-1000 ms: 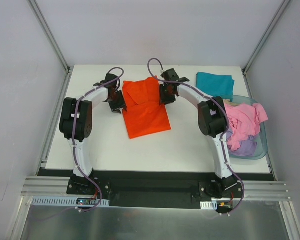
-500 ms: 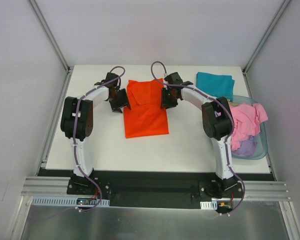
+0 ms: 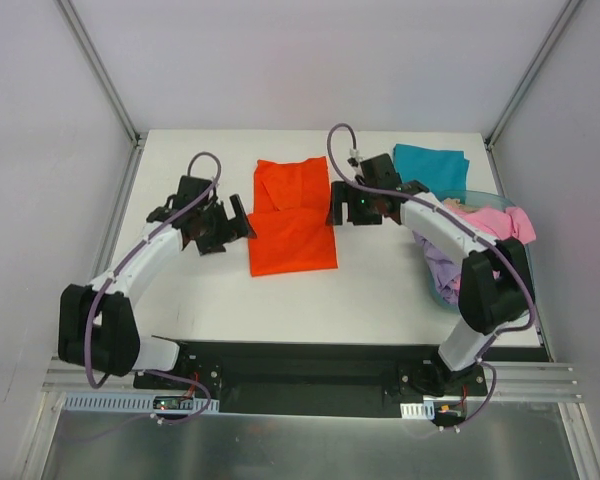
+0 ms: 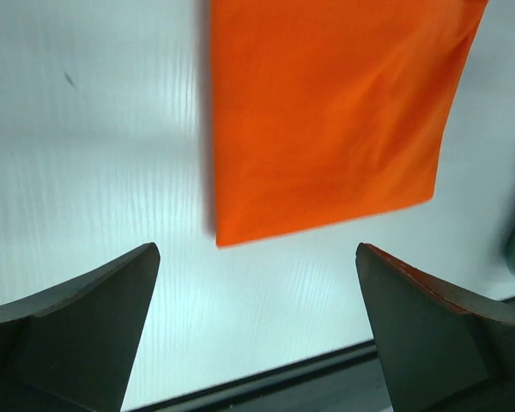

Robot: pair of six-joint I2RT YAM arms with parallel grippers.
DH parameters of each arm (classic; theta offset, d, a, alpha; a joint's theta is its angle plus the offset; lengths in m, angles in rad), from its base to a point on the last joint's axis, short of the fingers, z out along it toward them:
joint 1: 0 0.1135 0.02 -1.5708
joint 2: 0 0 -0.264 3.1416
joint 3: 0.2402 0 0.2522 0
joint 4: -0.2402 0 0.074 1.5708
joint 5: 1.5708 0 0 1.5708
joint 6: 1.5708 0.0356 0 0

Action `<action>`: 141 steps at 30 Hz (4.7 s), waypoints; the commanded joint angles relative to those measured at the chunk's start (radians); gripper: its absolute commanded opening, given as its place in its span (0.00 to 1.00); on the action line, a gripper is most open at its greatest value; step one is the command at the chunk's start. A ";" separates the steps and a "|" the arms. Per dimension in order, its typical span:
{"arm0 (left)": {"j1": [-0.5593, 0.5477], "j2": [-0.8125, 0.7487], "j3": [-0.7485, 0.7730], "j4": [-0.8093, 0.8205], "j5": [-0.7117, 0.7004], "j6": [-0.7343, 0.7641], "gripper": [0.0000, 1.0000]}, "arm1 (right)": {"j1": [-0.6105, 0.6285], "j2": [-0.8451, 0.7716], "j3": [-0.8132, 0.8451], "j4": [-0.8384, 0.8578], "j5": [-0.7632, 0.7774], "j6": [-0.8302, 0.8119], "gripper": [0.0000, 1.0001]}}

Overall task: Fold and stack the t-shirts
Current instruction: Grab one side of the 2/3 rectangular tshirt with both arms, then fold the long partially folded tshirt into a neat square

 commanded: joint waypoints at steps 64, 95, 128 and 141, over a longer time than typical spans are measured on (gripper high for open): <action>-0.107 -0.551 -0.420 -0.184 0.114 -0.133 0.00 | 0.238 -0.386 -0.470 -0.173 -0.353 0.089 0.01; -0.110 -0.156 0.065 -0.025 0.155 -0.009 0.00 | 0.077 -0.503 -0.302 -0.313 -0.336 0.047 0.01; -0.052 0.617 0.596 -0.034 0.008 0.025 0.00 | -0.121 0.233 0.181 -0.187 -0.080 -0.013 0.04; -0.050 0.561 0.616 -0.073 0.045 0.036 0.65 | -0.121 0.183 0.245 -0.296 -0.126 -0.081 0.63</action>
